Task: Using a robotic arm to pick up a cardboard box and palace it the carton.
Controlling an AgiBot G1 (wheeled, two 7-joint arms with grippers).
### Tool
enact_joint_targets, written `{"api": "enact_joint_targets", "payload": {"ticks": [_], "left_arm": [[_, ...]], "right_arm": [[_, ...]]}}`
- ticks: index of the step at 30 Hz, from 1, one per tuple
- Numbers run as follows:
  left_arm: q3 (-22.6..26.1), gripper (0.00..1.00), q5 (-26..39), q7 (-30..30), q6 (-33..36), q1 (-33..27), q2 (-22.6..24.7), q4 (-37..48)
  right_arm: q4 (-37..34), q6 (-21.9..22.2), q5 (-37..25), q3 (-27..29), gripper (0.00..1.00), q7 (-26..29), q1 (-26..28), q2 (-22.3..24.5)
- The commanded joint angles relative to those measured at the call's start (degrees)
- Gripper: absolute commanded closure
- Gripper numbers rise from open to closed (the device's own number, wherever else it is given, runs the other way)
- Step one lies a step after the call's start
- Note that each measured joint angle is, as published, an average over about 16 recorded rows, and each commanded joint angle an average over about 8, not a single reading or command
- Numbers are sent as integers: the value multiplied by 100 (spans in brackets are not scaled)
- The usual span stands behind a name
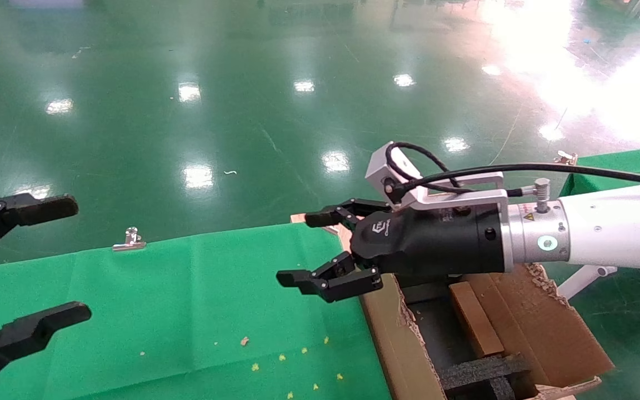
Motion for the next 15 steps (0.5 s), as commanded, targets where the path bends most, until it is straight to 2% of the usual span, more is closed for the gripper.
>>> {"api": "enact_joint_targets", "payload": {"ticks": [1, 15], "left_arm": [[0, 0, 0, 0, 0, 0, 0, 0], [0, 0, 0, 0, 0, 0, 0, 0]], "right_arm": [[-17, -160, 110, 212, 0, -174, -116, -37], [-154, -1434, 986, 1895, 0, -1557, -1036, -333]]}}
